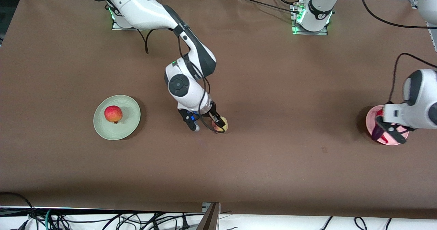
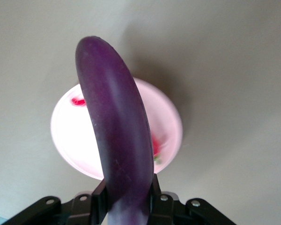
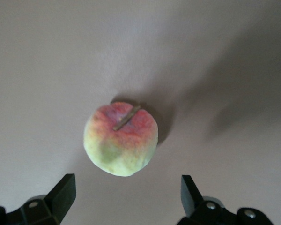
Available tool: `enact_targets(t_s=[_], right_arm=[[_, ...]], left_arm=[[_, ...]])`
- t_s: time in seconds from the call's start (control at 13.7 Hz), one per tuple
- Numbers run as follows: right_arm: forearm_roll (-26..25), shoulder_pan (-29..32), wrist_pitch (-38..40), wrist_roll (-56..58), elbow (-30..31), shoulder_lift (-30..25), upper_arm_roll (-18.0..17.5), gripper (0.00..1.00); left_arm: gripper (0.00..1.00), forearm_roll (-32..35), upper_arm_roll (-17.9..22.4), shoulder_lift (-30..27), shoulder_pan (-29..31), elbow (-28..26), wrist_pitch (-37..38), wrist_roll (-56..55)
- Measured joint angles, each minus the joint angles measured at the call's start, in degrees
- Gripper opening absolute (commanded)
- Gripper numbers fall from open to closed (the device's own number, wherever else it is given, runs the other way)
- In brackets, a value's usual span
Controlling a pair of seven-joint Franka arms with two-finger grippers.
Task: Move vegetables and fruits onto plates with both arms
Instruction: 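Lower the eggplant onto the pink plate while the right gripper grasps the peach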
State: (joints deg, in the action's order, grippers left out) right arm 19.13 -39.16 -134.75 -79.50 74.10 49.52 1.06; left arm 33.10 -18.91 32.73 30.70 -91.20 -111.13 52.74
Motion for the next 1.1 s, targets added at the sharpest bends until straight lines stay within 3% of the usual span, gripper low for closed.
enact_targets(t_s=[0.15,0.22,0.29,0.37,0.95,1.1], right_arm=[[-0.44,-0.56,-0.94,-0.08,-0.16,0.98,0.02,0.99],[-0.69,-0.64,-1.22,-0.08,-0.19,1.21,0.03,0.99],[-1.14,-0.81,-1.54,-0.07,-0.20,1.46,0.04,0.99],[-2.04,-1.06,-2.09,-0.07,-0.21,1.87,0.03,0.99],[-3.96,-1.55,-5.89,-0.07,-0.60,3.59,0.25,0.98],[-4.89,-1.54,-6.15,0.10,-0.60,3.64,0.28,0.78]], left_arm=[[0.00,-0.02,-0.09,2.01,5.06,-0.08,-5.61,7.03],[0.09,-0.14,-0.18,3.32,6.89,-0.10,-7.35,9.38],[0.29,-0.53,-0.28,4.63,7.98,-0.10,-8.41,10.67],[0.99,-0.89,-0.46,5.76,8.43,-0.10,-9.31,11.00],[1.00,-5.59,-3.78,6.15,8.45,1.55,-11.09,11.01],[1.00,-8.71,-6.42,3.53,8.44,2.12,-9.98,11.01]])
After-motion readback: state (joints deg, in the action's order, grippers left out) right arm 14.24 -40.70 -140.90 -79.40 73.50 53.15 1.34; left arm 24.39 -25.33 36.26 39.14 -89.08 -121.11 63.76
